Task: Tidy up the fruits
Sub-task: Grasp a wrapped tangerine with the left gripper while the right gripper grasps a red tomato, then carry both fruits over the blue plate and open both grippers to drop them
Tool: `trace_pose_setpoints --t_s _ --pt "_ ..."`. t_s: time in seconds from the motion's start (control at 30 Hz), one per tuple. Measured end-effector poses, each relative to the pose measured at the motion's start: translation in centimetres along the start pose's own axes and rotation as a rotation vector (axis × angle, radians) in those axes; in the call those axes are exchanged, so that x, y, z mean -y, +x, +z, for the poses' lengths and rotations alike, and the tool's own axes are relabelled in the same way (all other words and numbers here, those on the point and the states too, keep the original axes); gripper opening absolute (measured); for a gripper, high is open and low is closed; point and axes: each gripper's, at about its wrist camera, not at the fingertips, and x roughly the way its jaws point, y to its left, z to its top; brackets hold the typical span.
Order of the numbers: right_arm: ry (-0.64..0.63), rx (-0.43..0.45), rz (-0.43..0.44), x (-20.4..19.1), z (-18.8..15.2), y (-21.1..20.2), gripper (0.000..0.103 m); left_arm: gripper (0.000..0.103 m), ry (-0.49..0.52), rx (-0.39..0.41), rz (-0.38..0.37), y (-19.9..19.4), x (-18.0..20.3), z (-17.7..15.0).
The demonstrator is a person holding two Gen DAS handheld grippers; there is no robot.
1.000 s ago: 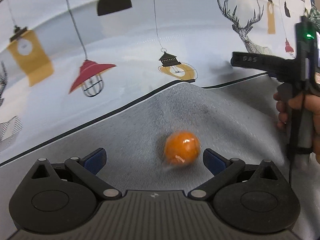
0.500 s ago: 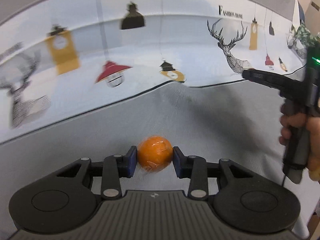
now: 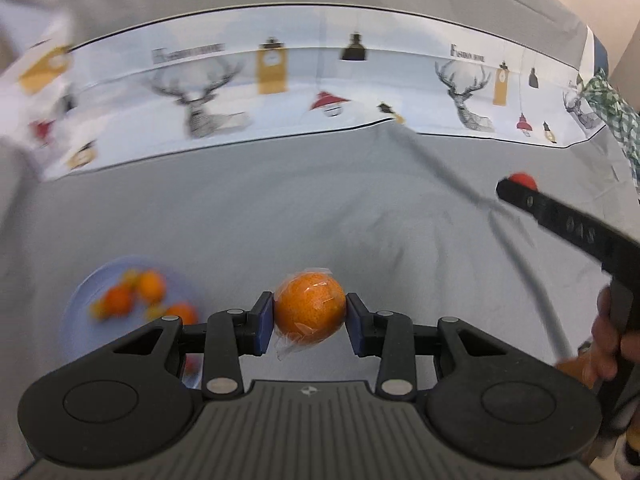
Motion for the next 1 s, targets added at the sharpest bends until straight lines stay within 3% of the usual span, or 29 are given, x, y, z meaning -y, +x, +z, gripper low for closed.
trace_pose_setpoints --t_s 0.23,0.43,0.6,0.7,1.0 --pt "-0.061 -0.094 0.177 -9.7 -6.5 -7.9 0.032 0.041 -0.116 0.021 0.081 -7.8 -7.5 -8.9" --pt "-0.163 -0.177 0.286 -16.8 -10.9 -11.8 0.032 0.041 -0.2 0.05 0.146 -11.7 -12.9 -13.9" --pt "-0.244 -0.217 0.336 -20.8 -13.1 -13.9 0.032 0.041 -0.234 0.083 0.146 -13.6 -14.8 -15.6" --pt "-0.288 -0.197 0.339 -22.1 -13.2 -15.1 0.032 0.041 -0.241 0.105 0.135 -14.3 -15.0 -16.0" --pt "-0.307 -0.169 0.32 -22.6 -13.0 -15.9 0.032 0.041 -0.244 0.131 0.114 -15.0 -14.7 -16.3"
